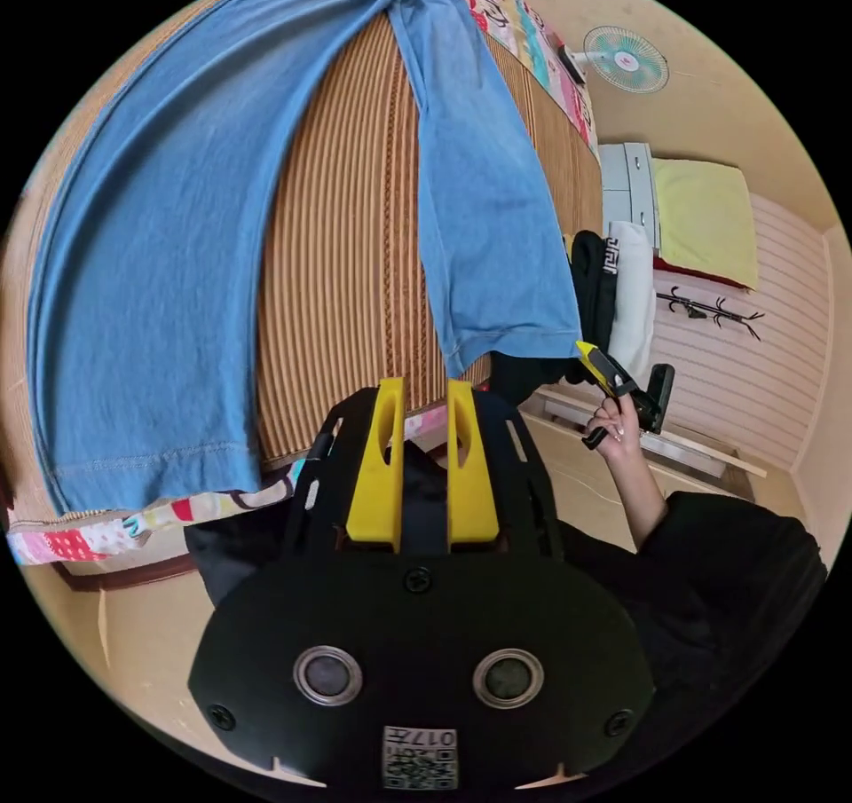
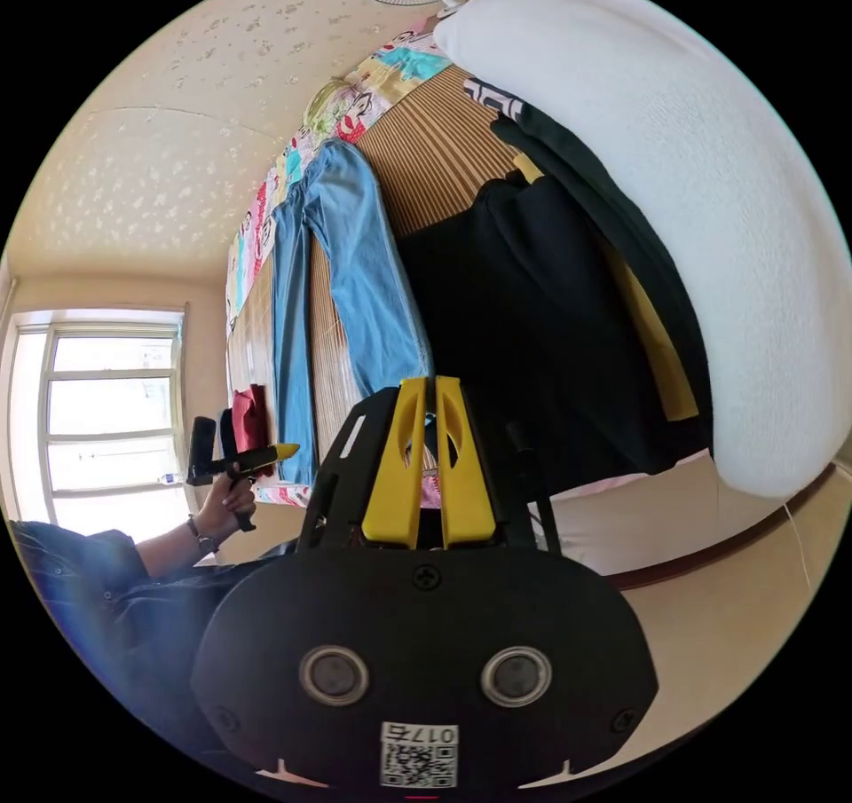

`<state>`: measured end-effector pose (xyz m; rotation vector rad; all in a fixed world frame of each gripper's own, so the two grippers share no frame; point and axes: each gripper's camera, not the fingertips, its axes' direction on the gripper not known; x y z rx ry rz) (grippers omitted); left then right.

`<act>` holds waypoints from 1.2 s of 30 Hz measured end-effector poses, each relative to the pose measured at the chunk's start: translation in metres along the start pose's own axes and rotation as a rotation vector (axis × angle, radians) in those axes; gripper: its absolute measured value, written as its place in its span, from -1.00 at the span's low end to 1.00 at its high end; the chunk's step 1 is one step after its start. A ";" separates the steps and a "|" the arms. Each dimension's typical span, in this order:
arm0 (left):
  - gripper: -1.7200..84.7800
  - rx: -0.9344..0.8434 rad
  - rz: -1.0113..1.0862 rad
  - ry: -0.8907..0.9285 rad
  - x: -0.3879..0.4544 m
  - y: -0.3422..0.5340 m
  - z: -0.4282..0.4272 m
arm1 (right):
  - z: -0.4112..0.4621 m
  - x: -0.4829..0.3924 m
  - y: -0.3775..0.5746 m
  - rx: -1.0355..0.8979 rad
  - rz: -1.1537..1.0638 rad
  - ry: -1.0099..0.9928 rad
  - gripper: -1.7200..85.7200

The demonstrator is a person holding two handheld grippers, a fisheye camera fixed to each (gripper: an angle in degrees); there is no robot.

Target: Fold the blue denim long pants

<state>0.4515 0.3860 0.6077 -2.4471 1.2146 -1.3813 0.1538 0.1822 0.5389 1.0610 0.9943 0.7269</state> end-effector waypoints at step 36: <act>-0.98 0.031 -0.089 0.187 -0.067 -0.051 0.144 | 0.007 -0.179 0.005 -0.040 -0.078 -0.308 -0.90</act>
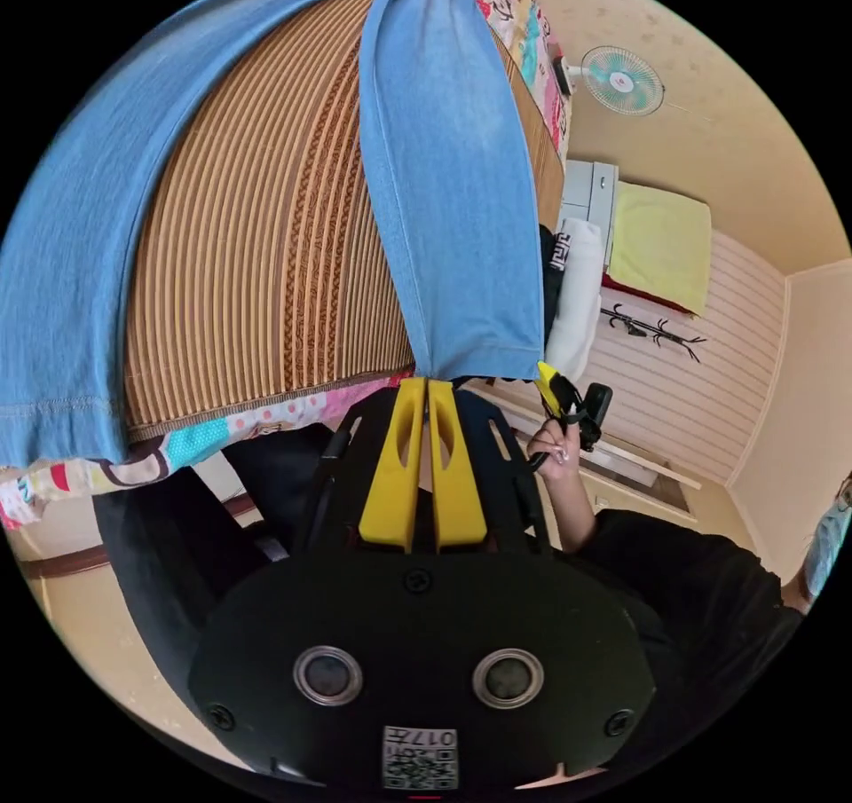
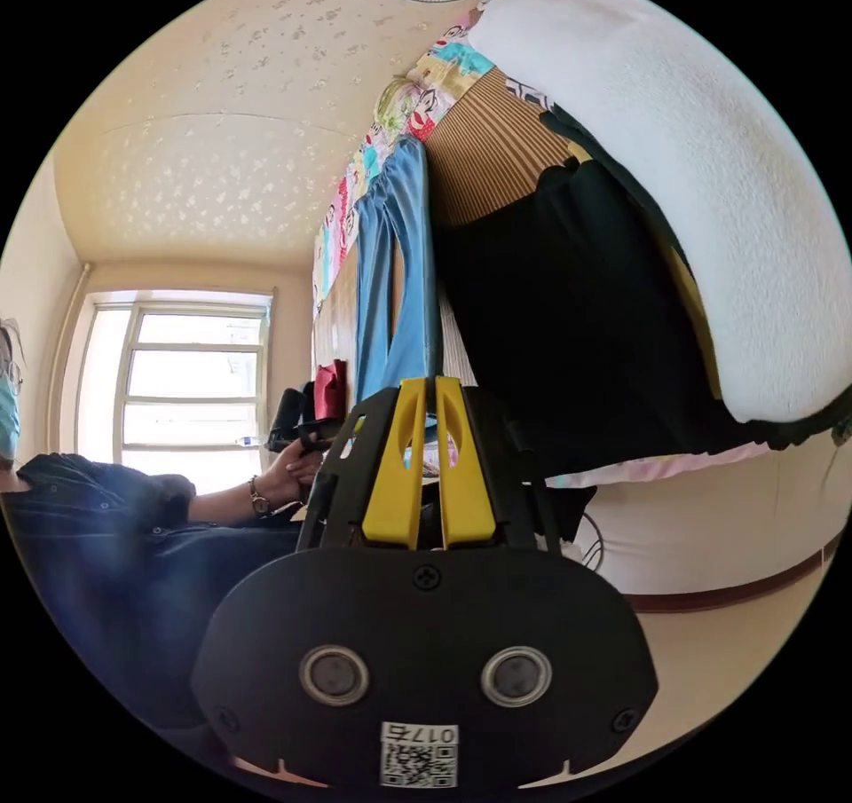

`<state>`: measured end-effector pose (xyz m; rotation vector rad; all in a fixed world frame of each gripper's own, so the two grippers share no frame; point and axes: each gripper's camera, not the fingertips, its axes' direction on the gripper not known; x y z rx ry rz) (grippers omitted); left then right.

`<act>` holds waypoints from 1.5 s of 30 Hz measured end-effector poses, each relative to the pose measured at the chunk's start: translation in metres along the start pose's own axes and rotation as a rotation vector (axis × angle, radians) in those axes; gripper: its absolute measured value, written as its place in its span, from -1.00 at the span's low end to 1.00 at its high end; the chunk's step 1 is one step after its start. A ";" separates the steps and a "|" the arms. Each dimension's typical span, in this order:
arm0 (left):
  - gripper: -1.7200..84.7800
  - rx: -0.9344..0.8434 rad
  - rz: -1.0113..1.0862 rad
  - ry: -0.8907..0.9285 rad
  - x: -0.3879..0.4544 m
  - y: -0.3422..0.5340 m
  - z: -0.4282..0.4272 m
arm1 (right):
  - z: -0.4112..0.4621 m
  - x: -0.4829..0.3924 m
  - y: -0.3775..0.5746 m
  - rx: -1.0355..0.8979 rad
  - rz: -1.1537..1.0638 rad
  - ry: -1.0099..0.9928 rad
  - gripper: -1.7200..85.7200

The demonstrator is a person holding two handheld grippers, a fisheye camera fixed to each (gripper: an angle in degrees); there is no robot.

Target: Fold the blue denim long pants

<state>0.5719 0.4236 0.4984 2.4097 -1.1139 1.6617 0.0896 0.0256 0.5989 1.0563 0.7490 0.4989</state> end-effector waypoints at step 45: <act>-0.98 -0.118 0.185 -0.267 0.171 0.029 0.039 | -0.026 0.176 -0.002 -0.470 -0.562 -0.271 -0.86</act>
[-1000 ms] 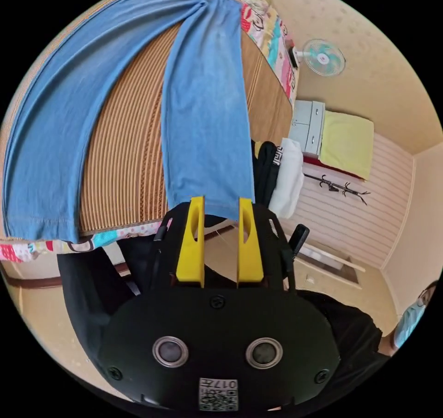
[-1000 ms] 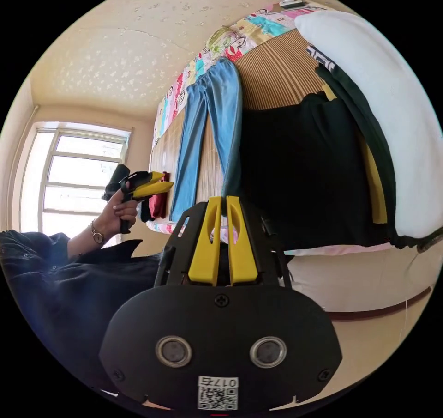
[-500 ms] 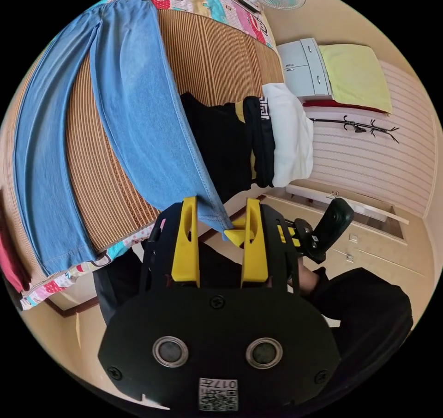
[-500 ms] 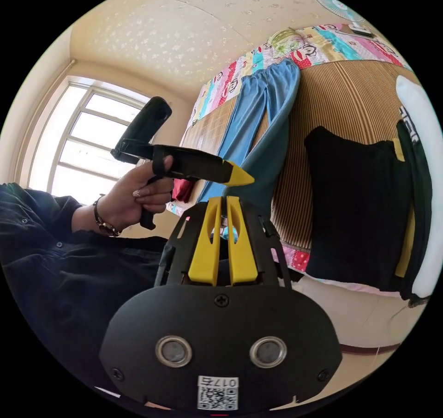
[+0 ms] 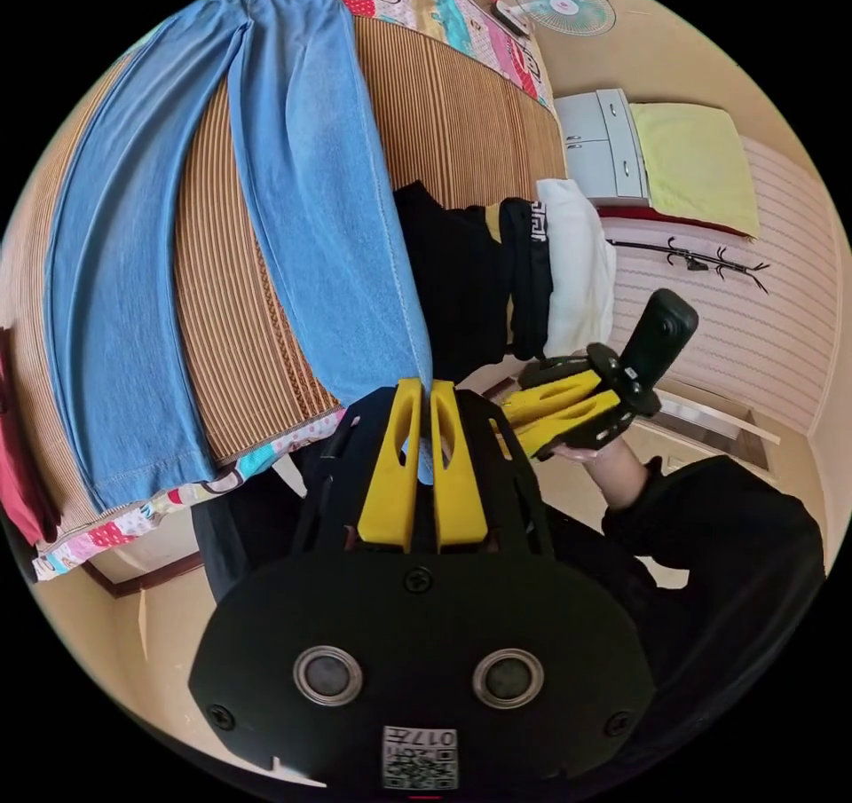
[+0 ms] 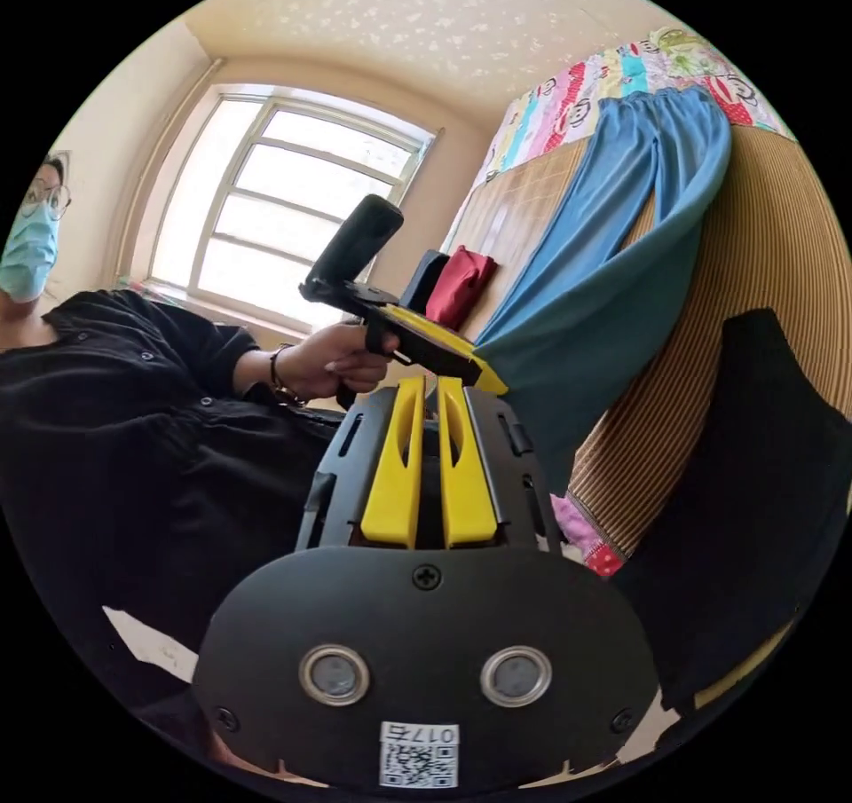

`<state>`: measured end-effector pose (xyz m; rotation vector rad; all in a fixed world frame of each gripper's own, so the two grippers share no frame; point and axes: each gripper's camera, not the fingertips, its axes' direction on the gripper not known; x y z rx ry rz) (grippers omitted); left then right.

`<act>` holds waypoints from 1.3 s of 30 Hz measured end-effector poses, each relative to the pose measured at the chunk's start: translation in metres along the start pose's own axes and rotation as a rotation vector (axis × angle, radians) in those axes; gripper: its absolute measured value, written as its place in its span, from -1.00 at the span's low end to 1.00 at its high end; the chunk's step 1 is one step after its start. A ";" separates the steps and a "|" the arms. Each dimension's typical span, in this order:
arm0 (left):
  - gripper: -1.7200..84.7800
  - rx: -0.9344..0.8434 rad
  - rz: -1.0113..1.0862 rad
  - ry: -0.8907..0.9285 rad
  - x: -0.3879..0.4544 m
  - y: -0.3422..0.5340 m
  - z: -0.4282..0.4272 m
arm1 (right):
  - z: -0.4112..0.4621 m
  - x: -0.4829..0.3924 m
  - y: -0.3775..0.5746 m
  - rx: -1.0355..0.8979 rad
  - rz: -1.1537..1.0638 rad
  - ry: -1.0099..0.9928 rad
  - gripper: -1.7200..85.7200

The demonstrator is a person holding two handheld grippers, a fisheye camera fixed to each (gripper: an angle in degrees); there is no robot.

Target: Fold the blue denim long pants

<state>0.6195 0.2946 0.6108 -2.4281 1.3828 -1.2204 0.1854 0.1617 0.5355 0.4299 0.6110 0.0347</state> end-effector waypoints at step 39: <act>-0.98 0.109 -0.126 0.739 -0.120 0.124 -0.227 | -0.236 0.944 -0.202 0.765 0.627 0.297 -0.90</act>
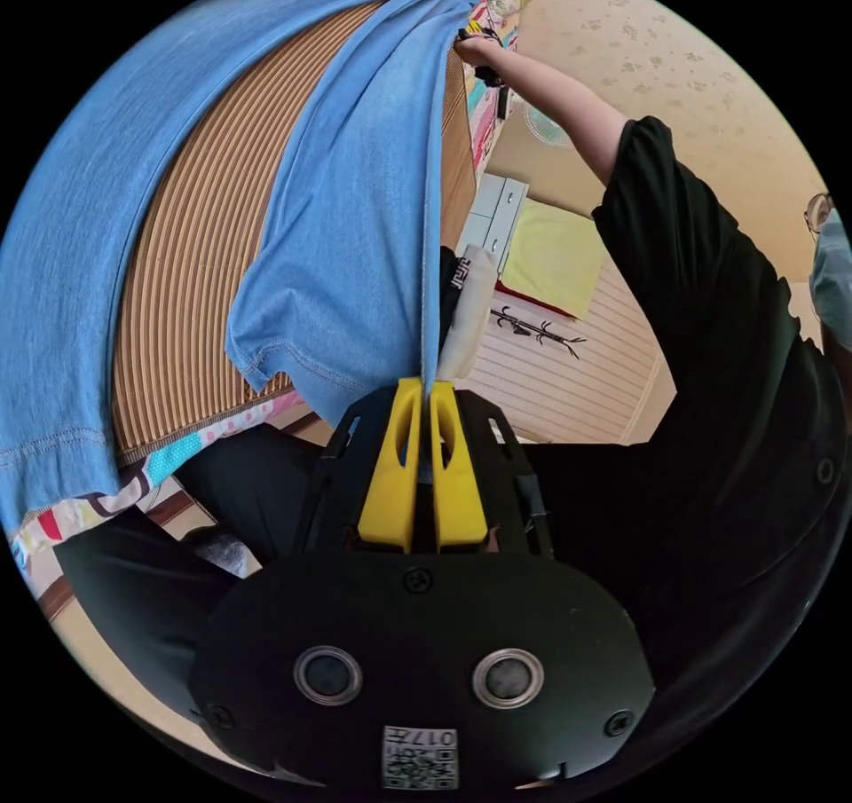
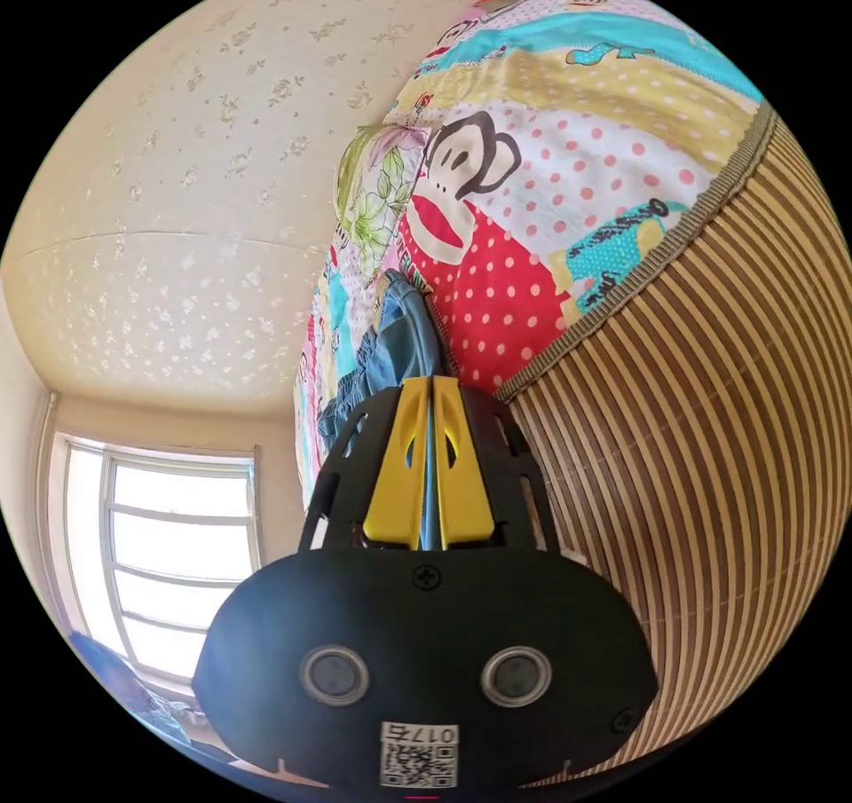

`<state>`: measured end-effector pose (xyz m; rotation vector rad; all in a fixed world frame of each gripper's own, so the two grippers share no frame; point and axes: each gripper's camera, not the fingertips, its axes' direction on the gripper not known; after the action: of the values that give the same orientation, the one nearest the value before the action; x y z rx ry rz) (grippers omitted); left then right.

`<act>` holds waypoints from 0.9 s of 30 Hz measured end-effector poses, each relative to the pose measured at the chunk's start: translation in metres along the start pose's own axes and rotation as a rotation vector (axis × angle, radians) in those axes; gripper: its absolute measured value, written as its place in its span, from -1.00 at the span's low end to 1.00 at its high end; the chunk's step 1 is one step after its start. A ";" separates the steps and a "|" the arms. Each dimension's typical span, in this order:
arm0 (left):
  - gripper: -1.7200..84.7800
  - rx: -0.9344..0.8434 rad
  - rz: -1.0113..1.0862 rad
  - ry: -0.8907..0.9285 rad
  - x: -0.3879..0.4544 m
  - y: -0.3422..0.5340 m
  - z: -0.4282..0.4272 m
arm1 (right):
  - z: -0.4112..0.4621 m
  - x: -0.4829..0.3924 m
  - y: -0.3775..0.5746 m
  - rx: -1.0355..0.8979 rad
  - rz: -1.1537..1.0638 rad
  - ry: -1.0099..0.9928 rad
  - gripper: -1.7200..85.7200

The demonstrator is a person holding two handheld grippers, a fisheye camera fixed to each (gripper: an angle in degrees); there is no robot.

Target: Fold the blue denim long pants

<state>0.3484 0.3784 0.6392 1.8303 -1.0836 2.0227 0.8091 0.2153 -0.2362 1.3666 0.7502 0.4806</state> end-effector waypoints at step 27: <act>-0.98 0.320 0.007 0.374 0.087 0.146 -0.202 | 0.206 -0.024 0.219 -0.038 -0.582 0.597 -0.96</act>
<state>0.0865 0.3748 0.6730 1.4763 -0.6953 2.5263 0.9665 0.0919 -0.0104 0.8993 1.5601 0.4297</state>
